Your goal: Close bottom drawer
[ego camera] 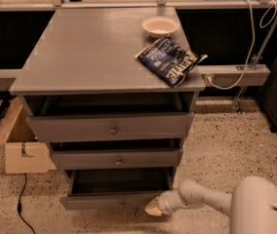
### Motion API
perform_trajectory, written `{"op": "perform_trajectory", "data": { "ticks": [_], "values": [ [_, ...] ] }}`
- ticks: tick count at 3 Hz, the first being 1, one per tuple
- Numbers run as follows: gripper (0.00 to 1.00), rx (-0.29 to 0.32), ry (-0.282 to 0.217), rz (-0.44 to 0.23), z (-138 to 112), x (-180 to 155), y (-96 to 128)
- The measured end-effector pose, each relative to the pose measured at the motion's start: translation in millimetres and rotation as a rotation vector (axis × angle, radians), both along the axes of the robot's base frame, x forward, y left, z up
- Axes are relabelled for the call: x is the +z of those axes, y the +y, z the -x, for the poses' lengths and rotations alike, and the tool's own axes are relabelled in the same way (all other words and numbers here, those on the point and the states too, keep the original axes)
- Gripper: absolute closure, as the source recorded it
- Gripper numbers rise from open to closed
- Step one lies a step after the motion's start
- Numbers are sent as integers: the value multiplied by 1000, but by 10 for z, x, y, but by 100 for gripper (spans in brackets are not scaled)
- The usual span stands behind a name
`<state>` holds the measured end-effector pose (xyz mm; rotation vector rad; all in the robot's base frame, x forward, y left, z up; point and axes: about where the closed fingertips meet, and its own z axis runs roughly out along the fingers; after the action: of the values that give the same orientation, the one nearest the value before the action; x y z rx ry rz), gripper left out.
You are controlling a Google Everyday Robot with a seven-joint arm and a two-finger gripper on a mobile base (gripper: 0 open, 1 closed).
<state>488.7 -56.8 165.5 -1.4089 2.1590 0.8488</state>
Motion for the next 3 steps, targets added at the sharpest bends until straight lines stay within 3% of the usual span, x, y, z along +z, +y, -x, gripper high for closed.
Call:
{"op": "perform_trajectory", "data": {
  "ticks": [1, 2, 3],
  "values": [
    [100, 26, -83, -33, -302, -4, 37],
    [100, 27, -83, -33, -302, -4, 37],
    [100, 64, -171, -14, -380, -23, 67]
  ]
}}
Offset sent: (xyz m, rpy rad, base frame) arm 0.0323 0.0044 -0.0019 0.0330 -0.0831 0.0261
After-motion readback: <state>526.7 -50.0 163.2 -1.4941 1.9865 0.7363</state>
